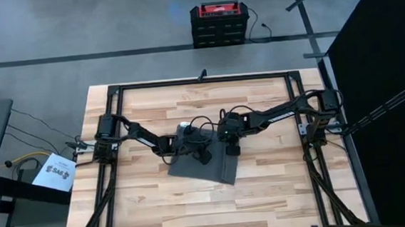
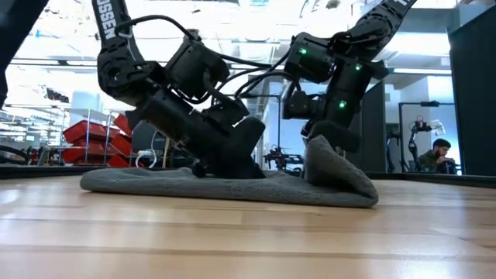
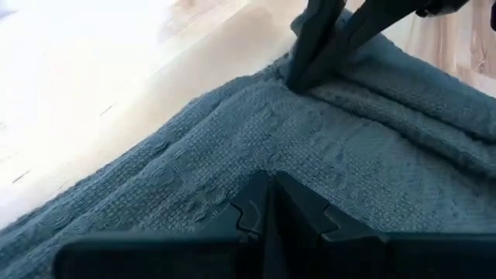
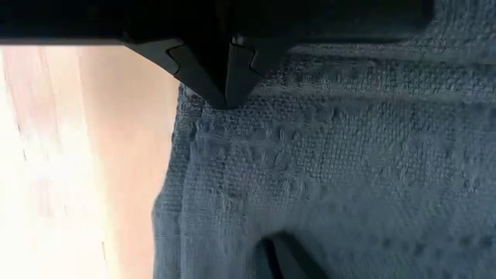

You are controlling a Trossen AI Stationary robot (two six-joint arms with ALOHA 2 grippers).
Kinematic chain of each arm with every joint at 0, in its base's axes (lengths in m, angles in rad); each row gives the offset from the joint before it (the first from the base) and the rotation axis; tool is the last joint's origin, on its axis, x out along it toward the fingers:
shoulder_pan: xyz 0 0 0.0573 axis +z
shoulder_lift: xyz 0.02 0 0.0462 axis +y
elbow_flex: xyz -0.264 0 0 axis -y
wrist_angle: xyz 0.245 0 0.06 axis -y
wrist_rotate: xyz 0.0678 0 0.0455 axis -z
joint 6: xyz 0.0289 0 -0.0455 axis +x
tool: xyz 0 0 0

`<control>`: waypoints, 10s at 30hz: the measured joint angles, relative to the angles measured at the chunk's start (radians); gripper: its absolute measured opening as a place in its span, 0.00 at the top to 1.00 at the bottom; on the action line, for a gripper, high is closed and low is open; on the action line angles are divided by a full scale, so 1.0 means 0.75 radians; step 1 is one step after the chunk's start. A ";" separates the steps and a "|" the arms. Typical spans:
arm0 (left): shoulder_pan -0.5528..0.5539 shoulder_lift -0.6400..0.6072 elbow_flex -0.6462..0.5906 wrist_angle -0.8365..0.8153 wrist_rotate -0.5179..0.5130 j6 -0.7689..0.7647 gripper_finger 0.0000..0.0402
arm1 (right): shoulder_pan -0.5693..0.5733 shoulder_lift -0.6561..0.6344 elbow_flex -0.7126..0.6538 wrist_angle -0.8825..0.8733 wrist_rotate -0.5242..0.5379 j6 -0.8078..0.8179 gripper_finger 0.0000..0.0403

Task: Roll towel
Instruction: Roll the gray towel

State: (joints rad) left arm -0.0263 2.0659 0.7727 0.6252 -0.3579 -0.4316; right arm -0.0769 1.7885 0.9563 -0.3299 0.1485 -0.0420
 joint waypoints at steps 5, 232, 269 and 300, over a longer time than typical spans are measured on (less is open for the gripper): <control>0.002 -0.003 -0.001 -0.002 0.008 0.000 0.96 | -0.005 -0.040 -0.003 -0.073 0.030 0.031 1.00; -0.135 0.318 0.826 -0.509 0.287 0.335 0.96 | 0.702 -0.359 -0.325 0.184 0.619 0.458 1.00; -0.161 0.264 0.821 -0.548 0.278 0.446 0.96 | 0.976 -0.233 -0.335 -0.114 0.495 1.244 1.00; -0.433 -0.028 0.823 -0.900 -0.133 0.409 0.96 | 0.690 -0.282 -0.340 0.401 0.323 0.599 1.00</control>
State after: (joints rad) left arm -0.3508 2.0449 1.3903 -0.0496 -0.4580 -0.1247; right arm 0.4405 1.5770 0.7012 -0.0290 0.3909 0.4074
